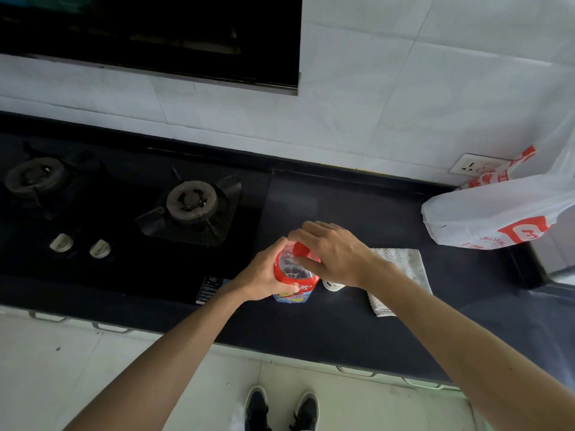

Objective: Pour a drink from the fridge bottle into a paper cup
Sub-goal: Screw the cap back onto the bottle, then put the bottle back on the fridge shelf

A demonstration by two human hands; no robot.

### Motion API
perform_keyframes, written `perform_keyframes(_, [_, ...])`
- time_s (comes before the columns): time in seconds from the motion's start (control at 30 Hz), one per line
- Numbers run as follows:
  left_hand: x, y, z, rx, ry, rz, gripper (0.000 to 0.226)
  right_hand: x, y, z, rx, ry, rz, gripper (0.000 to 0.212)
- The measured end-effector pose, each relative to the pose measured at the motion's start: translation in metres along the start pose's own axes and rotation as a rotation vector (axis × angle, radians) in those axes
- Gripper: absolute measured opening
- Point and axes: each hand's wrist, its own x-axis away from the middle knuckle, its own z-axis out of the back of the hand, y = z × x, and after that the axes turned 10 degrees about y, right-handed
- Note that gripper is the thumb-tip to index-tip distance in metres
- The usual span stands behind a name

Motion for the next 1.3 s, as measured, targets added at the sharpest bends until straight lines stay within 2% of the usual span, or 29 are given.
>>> perform_keyframes(0.13, [0.000, -0.002, 0.000, -0.021, 0.006, 0.002, 0.071, -0.001, -0.004, -0.001, -0.015, 0.056, 0.014, 0.025])
perform_keyframes(0.3, [0.000, -0.002, -0.002, -0.015, 0.029, -0.011, 0.073, 0.003, -0.012, -0.009, 0.026, 0.098, -0.076, 0.030])
perform_keyframes(0.4, [0.000, -0.003, -0.002, -0.004, 0.020, -0.009, 0.072, 0.006, -0.009, -0.013, -0.185, 0.100, -0.249, 0.031])
perform_keyframes(0.5, [0.000, -0.004, -0.002, 0.027, 0.004, -0.002, 0.077, 0.018, -0.002, -0.024, -0.430, 0.089, -0.423, 0.047])
perform_keyframes(0.6, [0.001, -0.007, -0.002, 0.073, 0.001, 0.033, 0.085, 0.035, 0.000, -0.038, -0.459, 0.031, -0.497, 0.069])
perform_keyframes(0.9, [0.003, -0.020, -0.002, 0.091, -0.028, 0.113, 0.096, 0.039, 0.000, -0.052, -0.610, -0.058, -0.543, 0.080])
perform_keyframes(1.03, [0.005, -0.023, -0.001, 0.090, -0.036, 0.156, 0.096, 0.036, -0.005, -0.051, -0.562, 0.044, -0.543, 0.078])
perform_keyframes(1.1, [0.006, -0.026, 0.004, 0.112, -0.044, 0.206, 0.103, 0.033, -0.006, -0.049, -0.585, 0.077, -0.583, 0.077])
perform_keyframes(1.2, [0.007, -0.028, 0.022, 0.192, -0.032, 0.384, 0.120, 0.027, -0.004, -0.040, -0.704, 0.127, -0.664, 0.075])
perform_keyframes(1.3, [0.010, -0.014, 0.045, 0.400, -0.069, 0.535, 0.126, 0.013, -0.001, -0.015, -0.778, 0.171, -0.665, 0.071])
